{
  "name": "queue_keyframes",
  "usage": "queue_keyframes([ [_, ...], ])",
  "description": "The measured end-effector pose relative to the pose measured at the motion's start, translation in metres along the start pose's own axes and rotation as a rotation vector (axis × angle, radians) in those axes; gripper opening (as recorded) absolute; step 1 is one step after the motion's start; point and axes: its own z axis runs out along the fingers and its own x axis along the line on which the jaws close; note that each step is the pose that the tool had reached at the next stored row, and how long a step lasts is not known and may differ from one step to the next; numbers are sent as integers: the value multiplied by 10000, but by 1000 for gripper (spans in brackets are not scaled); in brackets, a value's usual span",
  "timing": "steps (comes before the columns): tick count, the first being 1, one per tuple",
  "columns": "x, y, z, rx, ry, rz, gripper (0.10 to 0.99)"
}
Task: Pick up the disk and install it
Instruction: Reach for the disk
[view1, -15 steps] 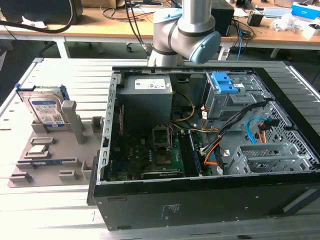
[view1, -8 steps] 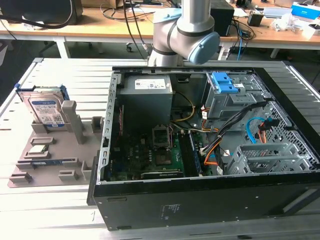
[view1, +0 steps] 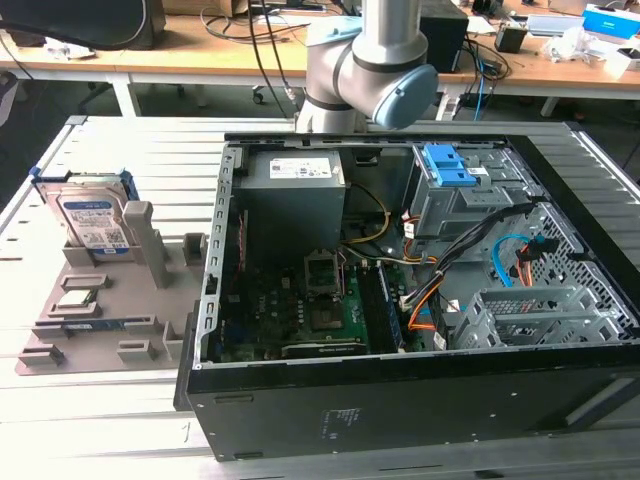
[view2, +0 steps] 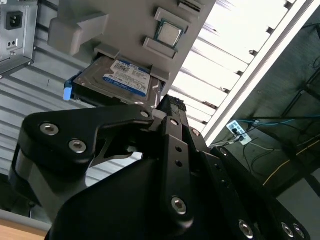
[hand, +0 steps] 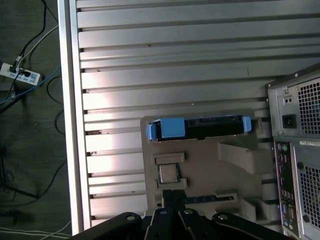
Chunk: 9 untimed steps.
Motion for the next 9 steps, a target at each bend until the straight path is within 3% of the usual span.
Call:
queue_keyframes([
  [1,4,52,2,22,-3,-1,106],
  [9,6,59,2,26,-3,-1,106],
])
